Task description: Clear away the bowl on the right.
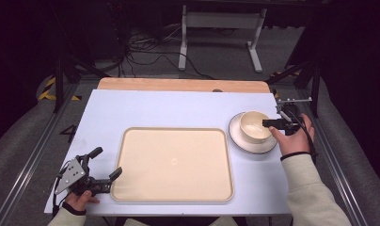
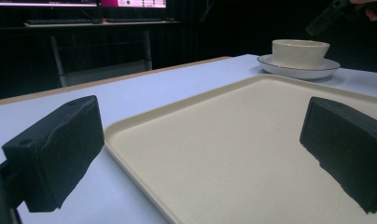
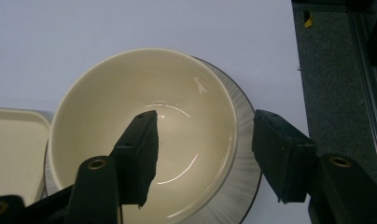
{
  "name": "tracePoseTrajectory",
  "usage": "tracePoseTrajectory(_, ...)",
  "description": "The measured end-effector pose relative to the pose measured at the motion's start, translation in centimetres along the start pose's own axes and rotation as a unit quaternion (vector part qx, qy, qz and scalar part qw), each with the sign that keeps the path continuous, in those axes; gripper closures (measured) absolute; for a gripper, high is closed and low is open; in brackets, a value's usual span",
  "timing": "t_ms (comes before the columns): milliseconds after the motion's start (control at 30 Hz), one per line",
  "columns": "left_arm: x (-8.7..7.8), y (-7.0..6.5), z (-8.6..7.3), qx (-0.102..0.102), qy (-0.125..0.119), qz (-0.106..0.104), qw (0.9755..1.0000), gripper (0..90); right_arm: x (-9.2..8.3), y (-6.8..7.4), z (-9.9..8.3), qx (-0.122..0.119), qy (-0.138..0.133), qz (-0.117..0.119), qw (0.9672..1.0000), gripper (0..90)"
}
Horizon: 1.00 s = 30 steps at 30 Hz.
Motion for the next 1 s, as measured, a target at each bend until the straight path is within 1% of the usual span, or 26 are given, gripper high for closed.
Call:
tracePoseTrajectory(200, 0.0, 0.0, 0.0, 0.001, -0.001, 0.0, 1.0, 0.2, 1.2, -0.3, 0.4, 0.0, 0.031, -0.008, 0.9995, 41.7)
tracePoseTrajectory(300, 0.0, 0.0, 0.0, 0.001, 0.0, 0.0, 1.0, 0.2, 1.6, -0.4, 0.5, 0.002, 0.04, -0.01, 0.9992, 41.7)
tracePoseTrajectory(400, 0.0, 0.0, 0.0, 0.001, -0.001, 0.0, 1.0, 0.2, 2.1, -0.7, 0.6, 0.005, 0.057, -0.009, 0.9983, 42.1)
tracePoseTrajectory(467, 0.0, 0.0, 0.0, 0.001, 0.0, 0.0, 1.0, 0.2, 2.4, -0.8, 0.6, 0.011, 0.072, -0.003, 0.9974, 44.9)
tracePoseTrajectory(533, 0.0, 0.0, 0.0, 0.001, 0.0, 0.0, 1.0, 0.2, 2.7, -0.7, 0.5, 0.025, 0.091, 0.008, 0.9955, 49.3)
tracePoseTrajectory(567, 0.0, 0.0, 0.0, 0.001, 0.0, 0.0, 1.0, 0.2, 2.8, -0.7, 0.4, 0.03, 0.101, 0.01, 0.9943, 50.4)
tracePoseTrajectory(633, 0.0, 0.0, 0.0, 0.001, 0.0, 0.0, 1.0, 0.2, 3.1, -0.8, 0.4, 0.032, 0.112, 0.01, 0.9931, 51.2)
tracePoseTrajectory(767, 0.0, 0.0, 0.0, 0.001, 0.0, 0.0, 1.0, 0.2, 3.9, -0.9, 0.2, 0.037, 0.14, 0.014, 0.9894, 53.7)
tracePoseTrajectory(800, 0.0, 0.0, 0.0, 0.001, 0.0, 0.0, 1.0, 0.2, 4.0, -0.9, 0.1, 0.042, 0.144, 0.019, 0.9884, 54.5)
tracePoseTrajectory(900, 0.0, 0.0, 0.0, 0.001, 0.0, -0.001, 1.0, 0.2, 4.4, -0.8, 0.0, 0.051, 0.167, 0.031, 0.9842, 58.8)
tracePoseTrajectory(1000, 0.0, 0.0, 0.0, 0.001, 0.0, 0.0, 1.0, 0.2, 4.9, -0.8, -0.3, 0.056, 0.184, 0.037, 0.9806, 63.9)
Point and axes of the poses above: each handheld gripper's, and its own axes: x roughly forward along the jaws, z roughly out of its top, y roughly to its left, the point moved 8 cm from there along x, roughly forward along the jaws, and after that the axes turned 10 degrees about -z, right-handed, at the moved point
